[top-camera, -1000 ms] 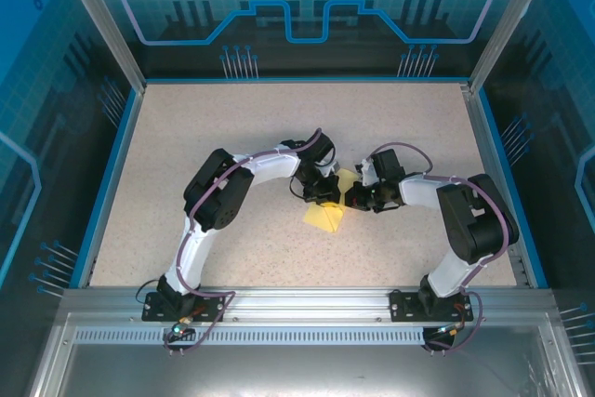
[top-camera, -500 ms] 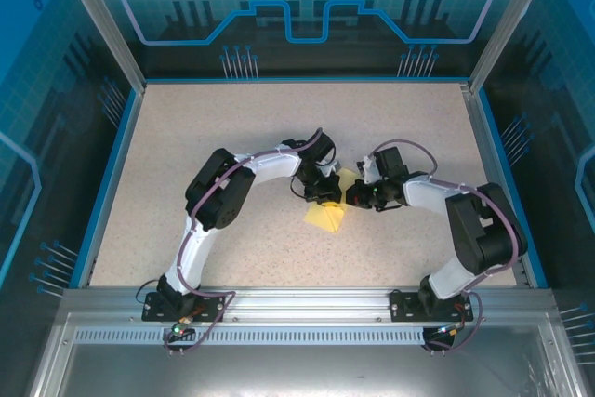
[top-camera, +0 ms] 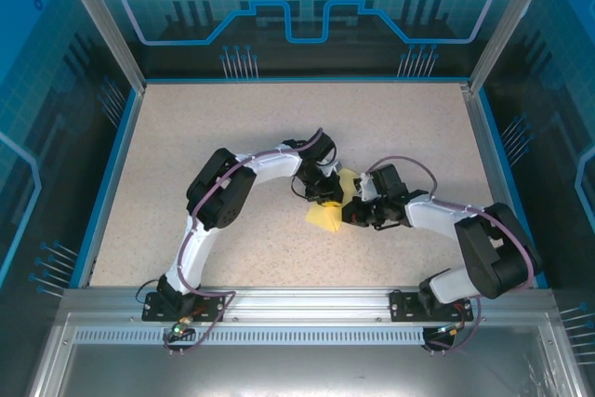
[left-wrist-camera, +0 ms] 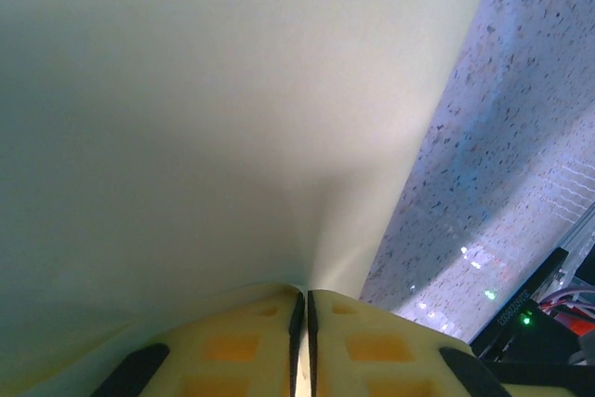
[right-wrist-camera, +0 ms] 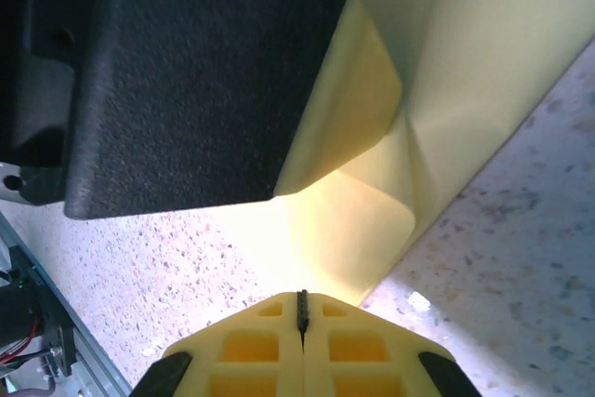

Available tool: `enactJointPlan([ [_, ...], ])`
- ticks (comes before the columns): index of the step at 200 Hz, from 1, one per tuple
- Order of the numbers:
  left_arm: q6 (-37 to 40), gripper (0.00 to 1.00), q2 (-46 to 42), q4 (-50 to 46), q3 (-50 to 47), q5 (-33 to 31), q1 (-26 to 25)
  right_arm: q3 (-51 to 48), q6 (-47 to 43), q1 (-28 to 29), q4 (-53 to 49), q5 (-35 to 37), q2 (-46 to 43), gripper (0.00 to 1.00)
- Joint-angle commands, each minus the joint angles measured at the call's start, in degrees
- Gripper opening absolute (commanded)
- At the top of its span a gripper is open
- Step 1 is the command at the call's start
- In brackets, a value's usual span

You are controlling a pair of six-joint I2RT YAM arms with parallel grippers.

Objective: Fold a paper plane with a square sheet of paper (pick it up from the middle)
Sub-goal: Fold the triangle a second time at the center of the table.

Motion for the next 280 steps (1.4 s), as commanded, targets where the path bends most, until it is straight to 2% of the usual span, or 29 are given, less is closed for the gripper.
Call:
enactJointPlan([
  [1, 1.3, 0.15, 3.4, -1.3, -0.3, -1.6, -0.3, -0.2, 2.5, 1.6, 3.9, 0.6, 1.2, 0.03],
  [83, 1.4, 0.18, 3.0, -1.1, -0.1, -1.4, -0.2, 0.1, 0.0, 3.4, 1.5, 5.6, 5.2, 0.03],
  [136, 0.6, 0.32, 1.5, 0.0, 0.3, -0.9, 0.0, 1.2, -3.0, 3.5, -2.5, 6.3, 6.7, 0.02],
  [183, 1.3, 0.4, -2.1, -1.5, 2.8, -1.8, 1.3, 1.4, -4.2, 3.4, -3.9, 6.4, 7.4, 0.02],
  [247, 3.8, 0.43, -8.0, -3.9, 3.1, -3.3, 3.4, 2.5, -4.9, 3.4, -5.2, 6.2, 8.2, 0.02],
  [280, 3.4, 0.42, -11.2, -3.1, -1.5, -2.9, 3.3, 2.9, -5.1, 3.4, -5.1, 6.1, 8.4, 0.02],
])
